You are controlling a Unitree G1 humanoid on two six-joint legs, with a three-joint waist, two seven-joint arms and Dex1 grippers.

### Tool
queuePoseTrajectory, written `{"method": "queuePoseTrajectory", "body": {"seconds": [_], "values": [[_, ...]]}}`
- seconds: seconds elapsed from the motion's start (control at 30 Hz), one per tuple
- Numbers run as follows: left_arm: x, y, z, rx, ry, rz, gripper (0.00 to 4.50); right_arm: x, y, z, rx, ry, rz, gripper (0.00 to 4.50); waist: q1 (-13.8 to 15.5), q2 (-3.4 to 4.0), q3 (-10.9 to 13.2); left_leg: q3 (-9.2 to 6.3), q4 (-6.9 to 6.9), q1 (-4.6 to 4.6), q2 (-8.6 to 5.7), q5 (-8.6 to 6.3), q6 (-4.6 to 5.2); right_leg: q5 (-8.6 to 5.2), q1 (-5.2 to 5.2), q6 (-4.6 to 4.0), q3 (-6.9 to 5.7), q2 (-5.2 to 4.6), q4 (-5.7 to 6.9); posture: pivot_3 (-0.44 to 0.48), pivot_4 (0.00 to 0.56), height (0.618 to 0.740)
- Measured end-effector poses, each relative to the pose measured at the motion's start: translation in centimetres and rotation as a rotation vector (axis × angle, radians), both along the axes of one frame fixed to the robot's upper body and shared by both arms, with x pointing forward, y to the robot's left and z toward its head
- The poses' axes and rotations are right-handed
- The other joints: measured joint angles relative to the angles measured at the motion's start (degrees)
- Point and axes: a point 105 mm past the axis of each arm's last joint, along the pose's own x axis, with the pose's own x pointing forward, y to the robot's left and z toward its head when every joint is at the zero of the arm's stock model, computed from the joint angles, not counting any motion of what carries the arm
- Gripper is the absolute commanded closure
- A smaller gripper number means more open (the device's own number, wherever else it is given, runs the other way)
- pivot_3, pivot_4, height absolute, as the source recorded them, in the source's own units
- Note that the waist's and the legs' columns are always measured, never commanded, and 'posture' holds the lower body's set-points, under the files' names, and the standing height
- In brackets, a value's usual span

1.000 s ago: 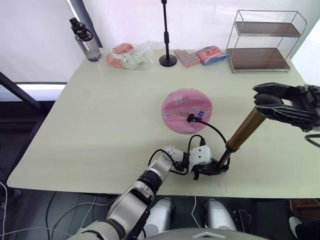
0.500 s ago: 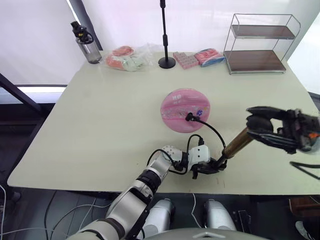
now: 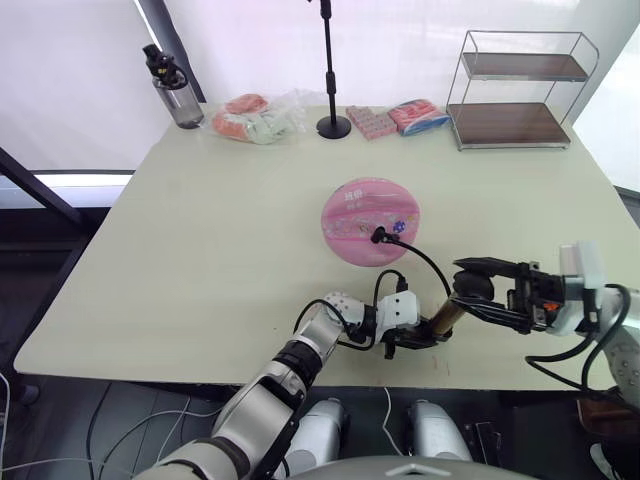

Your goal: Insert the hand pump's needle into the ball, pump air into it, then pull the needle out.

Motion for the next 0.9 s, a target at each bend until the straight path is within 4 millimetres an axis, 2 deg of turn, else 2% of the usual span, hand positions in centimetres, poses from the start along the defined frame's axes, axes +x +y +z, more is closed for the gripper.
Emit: {"method": "queuePoseTrajectory", "body": {"seconds": [0.17,0.33,0.4,0.5,0.53,0.77,0.83,0.9], "values": [[0.0,0.0,0.0,0.0,0.0,0.004,3.41,0.0,0.2,-0.6,0.002,-0.017,-0.001,2.4,0.01,-0.01,-0.03,0.0,0.0,0.02,0.0,0.0,-0.01,0.0,0.02,0.0,0.01,0.0,0.0,0.0,0.15,0.736],[0.0,0.0,-0.1,-0.001,0.001,0.005,3.41,0.1,0.2,-0.4,0.009,-0.018,-0.009,2.4,0.01,-0.01,-0.03,0.0,0.0,0.03,0.0,-0.01,0.01,0.0,0.03,0.0,0.0,0.0,0.01,0.0,0.15,0.736],[0.0,0.0,0.0,-0.004,0.001,0.005,3.41,0.3,0.1,0.2,0.018,-0.013,-0.01,2.4,0.01,0.01,-0.02,0.01,0.0,0.0,-0.01,0.0,0.0,0.0,0.01,0.0,0.03,-0.02,0.0,0.0,0.15,0.736],[-0.1,-0.1,0.1,-0.01,0.001,0.004,3.41,0.6,-0.6,2.3,0.042,0.003,-0.004,2.4,0.05,0.06,0.03,0.01,0.0,-0.12,-0.02,0.0,-0.01,0.0,-0.05,-0.01,0.02,-0.04,-0.01,0.0,0.15,0.736],[-0.1,-0.2,0.1,-0.012,0.001,0.003,3.41,0.3,-1.0,5.0,0.079,-0.019,0.025,2.4,0.07,0.09,0.05,0.01,-0.01,-0.15,-0.02,0.0,0.0,0.0,-0.05,-0.01,0.01,-0.06,-0.03,0.0,0.15,0.736],[-0.1,-0.2,0.1,-0.013,0.0,0.0,3.41,-0.5,-2.3,9.9,0.106,-0.03,0.069,2.4,0.12,0.14,0.12,-0.01,-0.02,-0.2,-0.02,-0.03,0.04,0.01,-0.05,-0.01,-0.03,-0.1,-0.13,0.0,0.15,0.736],[-0.1,-0.2,0.1,-0.013,0.0,-0.001,3.41,-0.5,-2.3,11.0,0.11,-0.034,0.082,2.4,0.11,0.16,0.13,0.01,-0.01,-0.21,-0.02,-0.03,0.05,0.01,-0.06,-0.01,-0.01,-0.12,-0.13,0.0,0.15,0.736],[-0.1,-0.2,0.2,-0.017,0.001,-0.001,3.41,-0.6,-2.4,12.8,0.11,-0.056,0.088,2.4,0.1,0.17,0.14,0.02,-0.01,-0.22,-0.03,-0.04,0.07,0.01,-0.06,-0.01,-0.02,-0.14,-0.13,0.0,0.15,0.736]]}}
